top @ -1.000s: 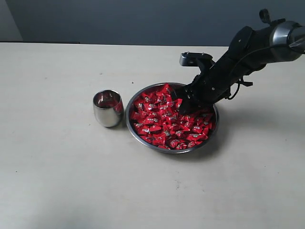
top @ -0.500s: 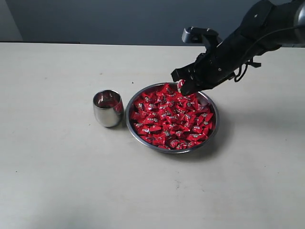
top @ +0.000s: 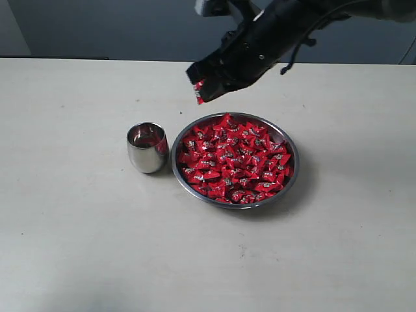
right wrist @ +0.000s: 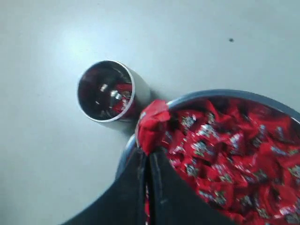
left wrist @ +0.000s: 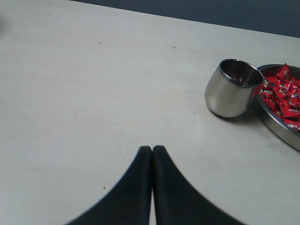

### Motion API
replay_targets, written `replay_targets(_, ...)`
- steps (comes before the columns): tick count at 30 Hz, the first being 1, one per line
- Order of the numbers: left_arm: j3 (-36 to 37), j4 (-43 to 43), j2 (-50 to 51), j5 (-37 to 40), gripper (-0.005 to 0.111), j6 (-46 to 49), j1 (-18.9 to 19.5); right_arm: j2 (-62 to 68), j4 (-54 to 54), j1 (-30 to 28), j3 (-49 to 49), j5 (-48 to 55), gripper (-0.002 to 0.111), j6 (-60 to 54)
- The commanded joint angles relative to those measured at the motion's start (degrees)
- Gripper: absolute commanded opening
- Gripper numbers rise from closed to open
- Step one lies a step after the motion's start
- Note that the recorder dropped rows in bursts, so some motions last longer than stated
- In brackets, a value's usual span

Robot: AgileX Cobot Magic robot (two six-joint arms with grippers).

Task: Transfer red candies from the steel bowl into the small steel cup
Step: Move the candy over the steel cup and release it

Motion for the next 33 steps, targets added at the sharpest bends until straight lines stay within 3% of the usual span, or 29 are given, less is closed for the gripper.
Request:
replay_targets(1, -0.01, -0.03, -0.22, -0.53, 0.000, -0.09, 0.09, 5.11, -4.42, 4.78, -6.66, 1.59, 0.000, 4.25)
replay_targets(9, -0.01, -0.03, -0.22, -0.53, 0.000, -0.09, 0.09, 14.68, -8.59, 9.72, -16.94, 5.04, 0.000, 10.57)
replay_targets(17, -0.01, -0.03, -0.22, -0.53, 0.000, -0.09, 0.09, 18.42, -8.82, 11.44, -18.66, 5.42, 0.001, 11.14)
replay_targets(25, -0.01, -0.03, -0.22, -0.53, 0.000, -0.09, 0.09, 17.28, -11.03, 11.44, -18.66, 5.22, 0.038, 14.01)
replay_targets(33, -0.01, -0.03, -0.22, -0.53, 0.000, -0.09, 0.09, 12.82, -20.21, 9.59, -18.66, 9.16, 0.039, 18.45)
